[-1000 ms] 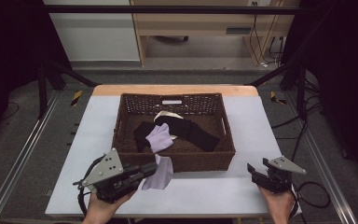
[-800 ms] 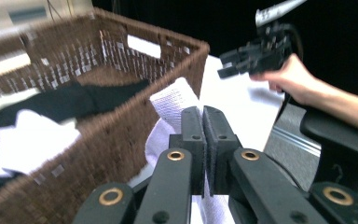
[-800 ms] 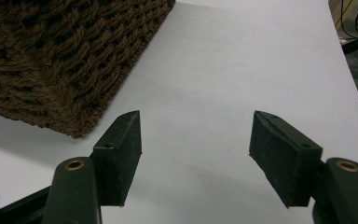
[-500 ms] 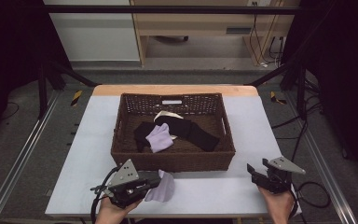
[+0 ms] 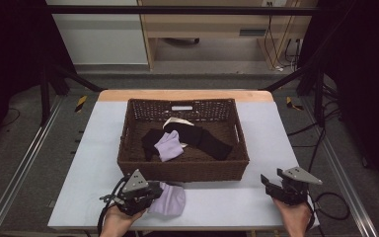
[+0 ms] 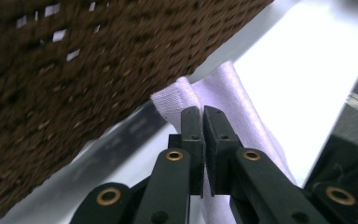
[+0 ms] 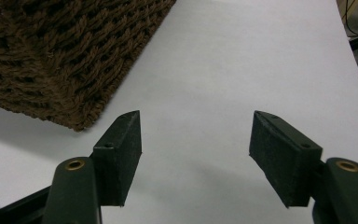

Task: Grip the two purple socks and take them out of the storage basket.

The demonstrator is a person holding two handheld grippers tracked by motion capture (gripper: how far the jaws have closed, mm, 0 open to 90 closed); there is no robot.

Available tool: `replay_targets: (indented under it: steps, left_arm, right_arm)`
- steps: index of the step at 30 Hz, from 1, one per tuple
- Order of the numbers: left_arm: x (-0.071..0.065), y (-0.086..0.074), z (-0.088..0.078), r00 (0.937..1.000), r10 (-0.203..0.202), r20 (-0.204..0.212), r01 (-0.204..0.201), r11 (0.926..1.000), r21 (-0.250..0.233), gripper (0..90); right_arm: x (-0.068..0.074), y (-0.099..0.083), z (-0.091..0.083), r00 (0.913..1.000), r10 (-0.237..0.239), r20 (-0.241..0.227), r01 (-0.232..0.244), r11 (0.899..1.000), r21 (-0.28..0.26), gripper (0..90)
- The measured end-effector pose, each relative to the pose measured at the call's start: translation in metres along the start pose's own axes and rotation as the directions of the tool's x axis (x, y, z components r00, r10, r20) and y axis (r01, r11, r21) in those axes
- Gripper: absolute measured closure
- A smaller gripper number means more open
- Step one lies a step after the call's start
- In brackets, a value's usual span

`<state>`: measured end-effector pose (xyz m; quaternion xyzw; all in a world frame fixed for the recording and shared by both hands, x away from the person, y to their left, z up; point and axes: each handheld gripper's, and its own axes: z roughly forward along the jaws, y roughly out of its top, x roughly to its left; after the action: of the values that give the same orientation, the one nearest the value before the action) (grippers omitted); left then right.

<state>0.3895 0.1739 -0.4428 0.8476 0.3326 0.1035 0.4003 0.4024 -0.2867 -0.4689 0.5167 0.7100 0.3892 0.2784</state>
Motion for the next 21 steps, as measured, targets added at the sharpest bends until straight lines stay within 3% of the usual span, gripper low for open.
replay_targets:
  steps: [4,8,13,21]
  left_arm:
    - [0.005,-0.002,0.000,0.9996,-0.026,-0.009,0.026,0.9991,0.033,78.2]
    - [0.005,-0.001,-0.004,0.9992,-0.034,-0.022,0.034,0.9990,0.027,71.5]
    - [0.004,0.005,-0.016,0.9984,-0.049,-0.028,0.048,0.9987,-0.017,59.9]
    - [0.004,0.018,-0.038,0.9971,-0.058,-0.049,0.054,0.9948,-0.086,52.7]
  right_arm:
    - [0.000,0.000,0.000,1.0000,0.001,-0.001,-0.001,1.000,0.000,34.3]
    - [-0.001,0.000,0.000,1.0000,0.003,-0.002,-0.003,1.000,-0.001,34.2]
    - [-0.001,0.000,-0.001,1.0000,0.008,-0.002,-0.008,1.000,-0.004,34.2]
    - [-0.002,0.000,-0.002,0.9999,0.013,-0.003,-0.013,1.000,-0.011,34.2]
